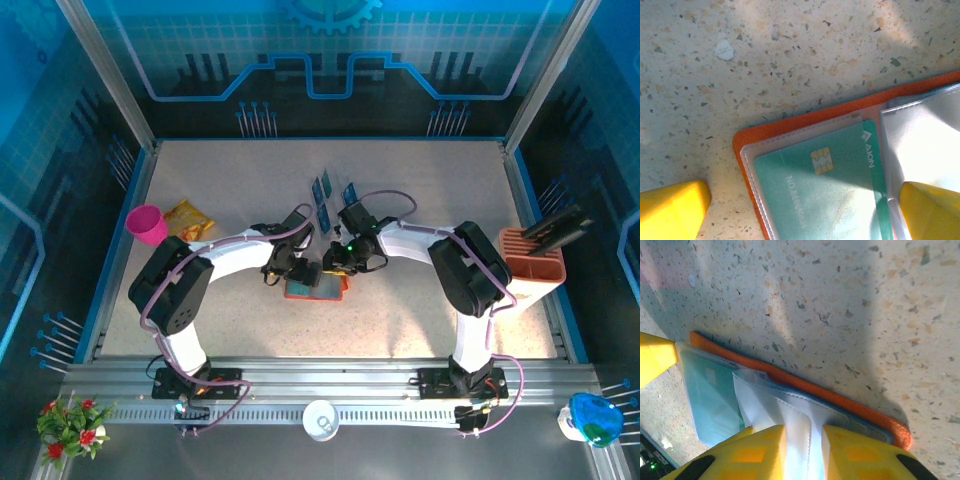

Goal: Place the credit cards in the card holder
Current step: Flip over the card slot in the card holder.

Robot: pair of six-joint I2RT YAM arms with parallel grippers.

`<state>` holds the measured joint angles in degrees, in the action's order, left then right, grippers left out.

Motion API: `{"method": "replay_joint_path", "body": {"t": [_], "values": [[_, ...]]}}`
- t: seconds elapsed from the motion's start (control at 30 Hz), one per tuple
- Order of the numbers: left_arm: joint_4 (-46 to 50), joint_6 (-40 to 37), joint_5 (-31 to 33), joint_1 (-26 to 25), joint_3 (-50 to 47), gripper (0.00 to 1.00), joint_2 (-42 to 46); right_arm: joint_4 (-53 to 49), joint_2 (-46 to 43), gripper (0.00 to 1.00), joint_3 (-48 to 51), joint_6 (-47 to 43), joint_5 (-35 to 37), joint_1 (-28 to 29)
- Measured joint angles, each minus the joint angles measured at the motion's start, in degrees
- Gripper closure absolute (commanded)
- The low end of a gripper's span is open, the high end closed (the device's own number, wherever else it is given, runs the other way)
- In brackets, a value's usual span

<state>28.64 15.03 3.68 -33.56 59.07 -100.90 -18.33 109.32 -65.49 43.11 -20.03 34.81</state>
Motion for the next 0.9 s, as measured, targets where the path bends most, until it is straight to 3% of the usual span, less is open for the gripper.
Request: {"method": "replay_joint_path", "body": {"t": [0.43, 0.9], "values": [[3.21, 2.97, 1.05, 1.42, 0.07, 0.01, 4.24, -0.83, -0.02, 0.72, -2.47, 0.00, -1.42, 0.52], [2.75, 11.34, -1.40, 14.10, 1.99, 0.01, 13.88, -1.79, -0.57, 0.62, -7.17, 0.42, -2.80, 5.09]]}}
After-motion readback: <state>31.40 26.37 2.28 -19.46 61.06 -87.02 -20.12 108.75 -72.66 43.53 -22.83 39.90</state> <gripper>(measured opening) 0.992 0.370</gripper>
